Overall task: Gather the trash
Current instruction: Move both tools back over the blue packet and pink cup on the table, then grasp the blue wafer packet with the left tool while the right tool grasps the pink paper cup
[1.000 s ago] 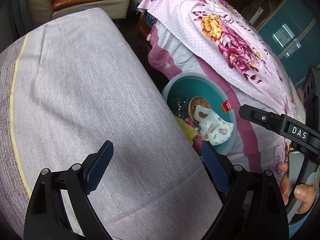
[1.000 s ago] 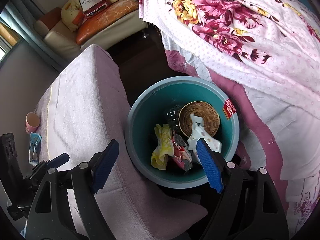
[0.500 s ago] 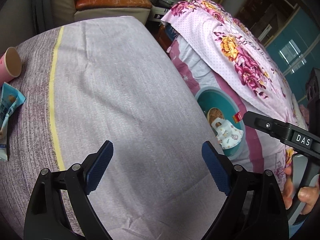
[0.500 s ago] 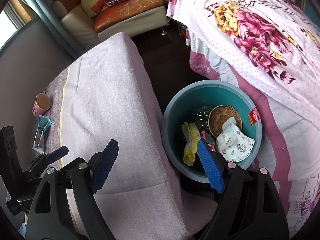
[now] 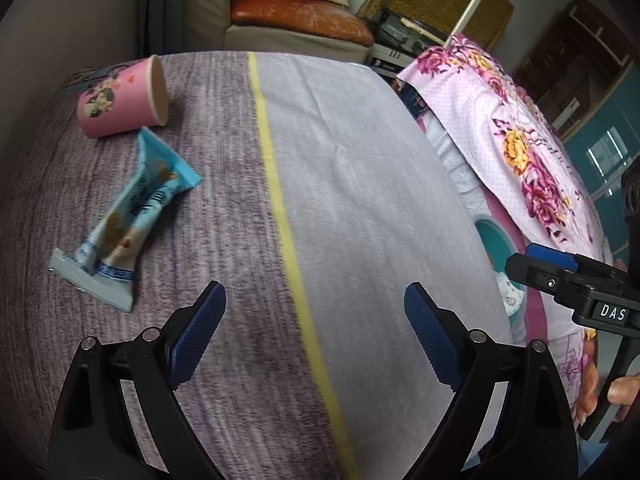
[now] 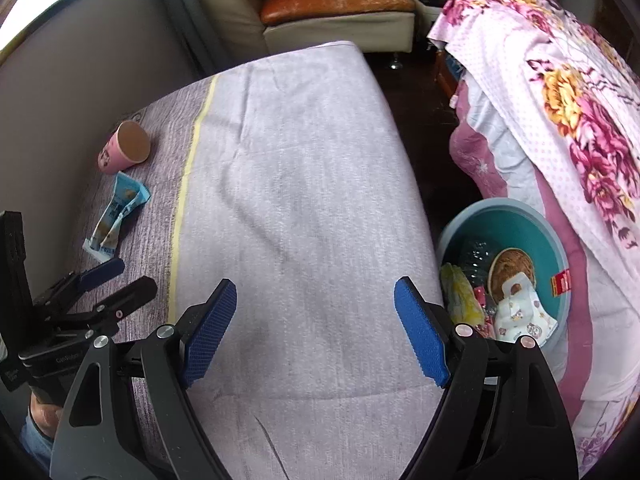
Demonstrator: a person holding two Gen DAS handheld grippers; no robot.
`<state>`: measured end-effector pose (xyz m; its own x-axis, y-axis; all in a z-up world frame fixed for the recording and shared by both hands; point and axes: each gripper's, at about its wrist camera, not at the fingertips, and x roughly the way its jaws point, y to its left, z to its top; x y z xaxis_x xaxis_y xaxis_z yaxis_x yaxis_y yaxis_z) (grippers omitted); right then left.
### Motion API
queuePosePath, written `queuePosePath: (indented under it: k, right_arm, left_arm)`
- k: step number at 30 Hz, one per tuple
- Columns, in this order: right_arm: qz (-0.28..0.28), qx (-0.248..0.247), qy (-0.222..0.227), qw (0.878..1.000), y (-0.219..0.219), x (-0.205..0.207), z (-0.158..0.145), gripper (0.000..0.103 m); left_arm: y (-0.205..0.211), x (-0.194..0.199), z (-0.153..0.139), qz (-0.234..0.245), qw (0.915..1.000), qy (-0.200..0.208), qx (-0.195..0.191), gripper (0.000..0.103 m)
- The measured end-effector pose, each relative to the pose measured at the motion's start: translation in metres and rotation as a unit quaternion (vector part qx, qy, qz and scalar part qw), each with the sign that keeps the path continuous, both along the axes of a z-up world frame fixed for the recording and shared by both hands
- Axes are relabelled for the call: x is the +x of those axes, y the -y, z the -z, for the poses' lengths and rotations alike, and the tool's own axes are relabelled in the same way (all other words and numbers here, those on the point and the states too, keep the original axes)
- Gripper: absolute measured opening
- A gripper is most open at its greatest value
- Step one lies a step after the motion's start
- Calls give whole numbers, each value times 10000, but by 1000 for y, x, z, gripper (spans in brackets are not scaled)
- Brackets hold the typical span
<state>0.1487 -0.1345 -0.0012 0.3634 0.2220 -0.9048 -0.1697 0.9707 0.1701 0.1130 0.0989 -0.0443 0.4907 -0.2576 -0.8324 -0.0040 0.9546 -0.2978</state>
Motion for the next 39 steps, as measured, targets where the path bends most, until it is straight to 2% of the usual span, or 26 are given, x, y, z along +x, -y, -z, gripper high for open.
queuePosePath:
  k: [6,10,18,19,21,22,23,25,27,28,31,34,39]
  right_arm:
    - [-561,-269,-44,9981,-56,10,3,77]
    - [-1228,-660,-90,9902,-101,24,9,77]
    - [-2184,-1260,2,9677,-161,46,11,77]
    - [-2289,-1340,7,9642,-168,50,11,77]
    - [-2518,-1496,24,9561,-181,55,11,77]
    - [-2724,-1629,74,9483,-193,58,11,77]
    - [-2810,-1685,91,9447,-198,59,11,77]
    - [-3137,-1878,165,9306,-218,64,9,77]
    - [-3364,-1994,221,9201,-231,68,7,77]
    - [-3607,-2134,252,9076,-240,69,6,77]
    - [-4083,-2197,431,8850,-269,75,-3,77]
    - [-4550,-2379,664,8556,-308,86,-7,77]
    - [-4934,-2560,645,8288,-355,109,5,77]
  left_arm:
    - [-64,3,-2,-351,9984,84,446,91]
    - [-94,14,5,-419,9966,24,708,91]
    - [-94,40,37,-91,9957,-240,891,90]
    - [-94,42,41,-88,9956,-244,900,86]
    - [-95,42,43,-111,9947,-204,1001,72]
    - [-96,42,41,-145,9940,-151,1071,47]
    - [-100,41,40,-195,9943,-144,1039,29]
    - [-115,37,37,-273,9972,-172,677,27]
    - [-129,30,32,-381,9973,-113,621,26]
    - [-138,25,29,-421,9976,-99,550,26]
    - [-165,15,22,-614,9970,-95,470,26]
    - [-193,9,15,-884,9953,-80,396,26]
    - [-226,7,12,-1249,9918,-106,262,26]
